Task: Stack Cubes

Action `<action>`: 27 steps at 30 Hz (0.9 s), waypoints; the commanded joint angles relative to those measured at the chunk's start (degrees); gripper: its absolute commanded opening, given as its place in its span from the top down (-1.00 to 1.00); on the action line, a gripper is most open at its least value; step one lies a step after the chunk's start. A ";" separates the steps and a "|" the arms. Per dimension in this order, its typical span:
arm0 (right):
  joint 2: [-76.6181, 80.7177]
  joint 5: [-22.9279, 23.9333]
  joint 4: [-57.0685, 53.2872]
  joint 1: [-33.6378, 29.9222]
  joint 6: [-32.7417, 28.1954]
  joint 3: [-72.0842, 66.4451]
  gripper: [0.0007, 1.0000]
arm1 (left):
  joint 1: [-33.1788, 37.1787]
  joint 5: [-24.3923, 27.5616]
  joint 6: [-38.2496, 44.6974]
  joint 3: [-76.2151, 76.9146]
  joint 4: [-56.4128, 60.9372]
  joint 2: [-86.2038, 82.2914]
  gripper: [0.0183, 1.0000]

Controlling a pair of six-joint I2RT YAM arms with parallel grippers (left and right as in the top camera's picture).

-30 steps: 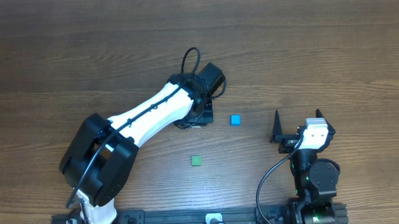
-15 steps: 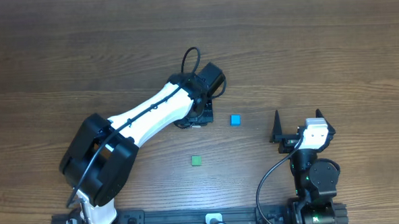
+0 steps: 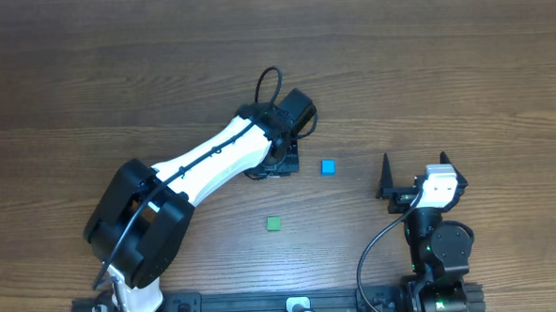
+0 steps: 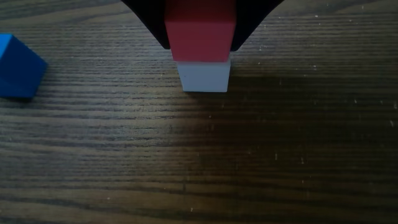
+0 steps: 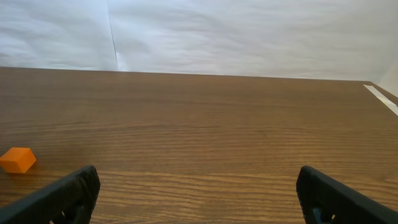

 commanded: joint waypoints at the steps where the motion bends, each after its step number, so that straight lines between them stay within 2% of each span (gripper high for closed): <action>1: -0.42 -0.48 -0.09 0.33 -0.22 -0.37 -0.99 | -0.17 -0.94 -0.81 0.98 0.11 0.79 0.58; 27: -0.42 -0.48 -0.11 0.33 -0.22 -0.37 -0.98 | -0.17 -1.79 -0.81 0.98 0.09 0.81 0.37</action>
